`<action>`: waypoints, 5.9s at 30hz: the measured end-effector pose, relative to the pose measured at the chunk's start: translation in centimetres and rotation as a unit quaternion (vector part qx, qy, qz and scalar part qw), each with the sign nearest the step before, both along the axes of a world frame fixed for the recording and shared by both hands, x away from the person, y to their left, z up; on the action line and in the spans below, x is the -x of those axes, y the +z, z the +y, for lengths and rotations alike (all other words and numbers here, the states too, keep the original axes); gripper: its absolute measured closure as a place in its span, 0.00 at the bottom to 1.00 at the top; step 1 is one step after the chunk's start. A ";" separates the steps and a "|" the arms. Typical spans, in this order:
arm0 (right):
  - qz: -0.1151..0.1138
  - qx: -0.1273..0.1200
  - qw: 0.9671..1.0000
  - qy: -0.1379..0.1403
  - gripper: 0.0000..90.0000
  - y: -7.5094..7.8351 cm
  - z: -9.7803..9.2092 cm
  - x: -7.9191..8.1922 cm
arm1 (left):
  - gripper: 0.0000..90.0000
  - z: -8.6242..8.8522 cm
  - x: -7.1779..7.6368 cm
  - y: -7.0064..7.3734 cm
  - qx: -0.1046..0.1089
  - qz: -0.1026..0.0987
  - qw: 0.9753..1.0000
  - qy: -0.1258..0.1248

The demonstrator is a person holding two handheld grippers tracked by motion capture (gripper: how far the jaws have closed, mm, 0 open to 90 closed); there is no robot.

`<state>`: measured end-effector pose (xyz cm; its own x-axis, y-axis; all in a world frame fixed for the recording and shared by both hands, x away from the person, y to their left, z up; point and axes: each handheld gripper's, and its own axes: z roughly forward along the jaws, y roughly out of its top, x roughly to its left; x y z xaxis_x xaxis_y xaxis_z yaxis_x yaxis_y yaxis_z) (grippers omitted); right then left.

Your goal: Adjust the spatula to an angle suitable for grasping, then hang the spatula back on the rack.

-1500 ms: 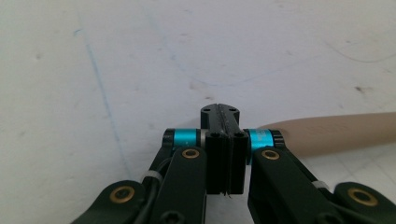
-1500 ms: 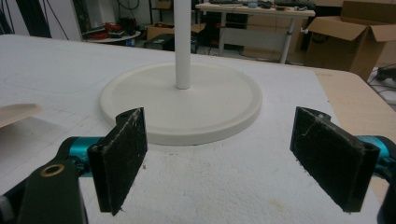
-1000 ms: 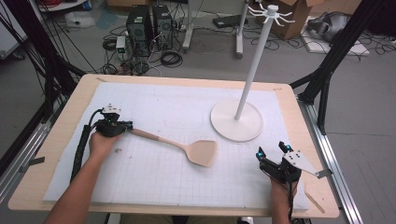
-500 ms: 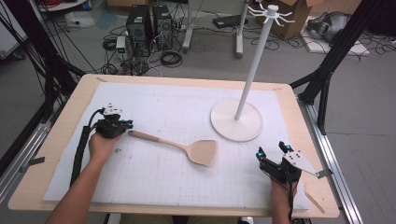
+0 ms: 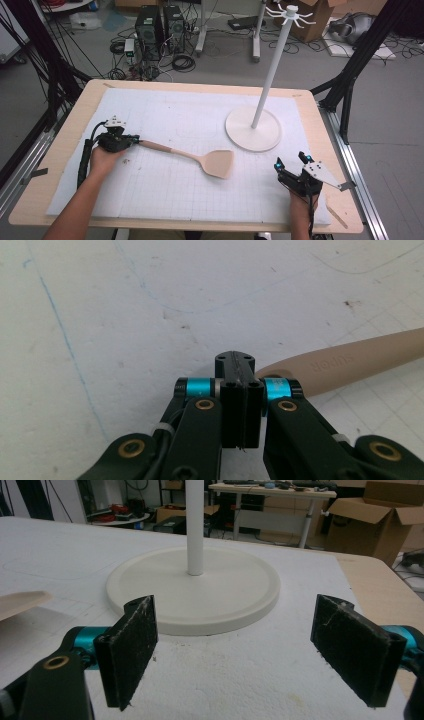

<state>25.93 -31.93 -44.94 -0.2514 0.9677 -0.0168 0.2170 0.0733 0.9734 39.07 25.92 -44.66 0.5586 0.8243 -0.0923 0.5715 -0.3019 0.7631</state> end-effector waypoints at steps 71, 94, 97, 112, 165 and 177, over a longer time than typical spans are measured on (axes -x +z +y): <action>0.002 -0.013 1.000 -0.002 0.16 0.0 -0.3 -0.1 | 0.20 0.0 8.2 1.7 0.208 -0.163 0.964 -0.001; 0.037 0.025 0.982 0.186 0.17 5.6 6.0 -0.5 | 0.23 1.0 9.0 1.3 0.201 -0.197 0.960 0.007; 0.049 0.050 0.973 0.222 0.17 6.3 7.9 -1.4 | 0.23 1.1 9.1 1.3 0.195 -0.197 0.961 0.005; 0.125 0.123 0.940 0.294 0.24 5.9 12.8 -5.4 | 0.24 0.4 9.2 0.4 0.192 -0.179 0.965 -0.003; 0.297 0.240 0.835 0.396 0.86 2.6 18.3 -10.5 | 0.25 0.0 9.0 -0.1 0.191 -0.162 0.968 -0.007; 0.233 0.202 0.881 0.359 0.87 5.5 16.1 -9.5 | 0.25 0.1 8.9 -0.3 0.192 -0.160 0.968 -0.005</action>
<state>35.47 -15.87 -39.44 -0.8673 0.4946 -0.0559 0.3422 0.6741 0.6546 30.13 26.04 -44.92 0.6175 0.7578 -0.2109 0.2850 0.0343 0.9579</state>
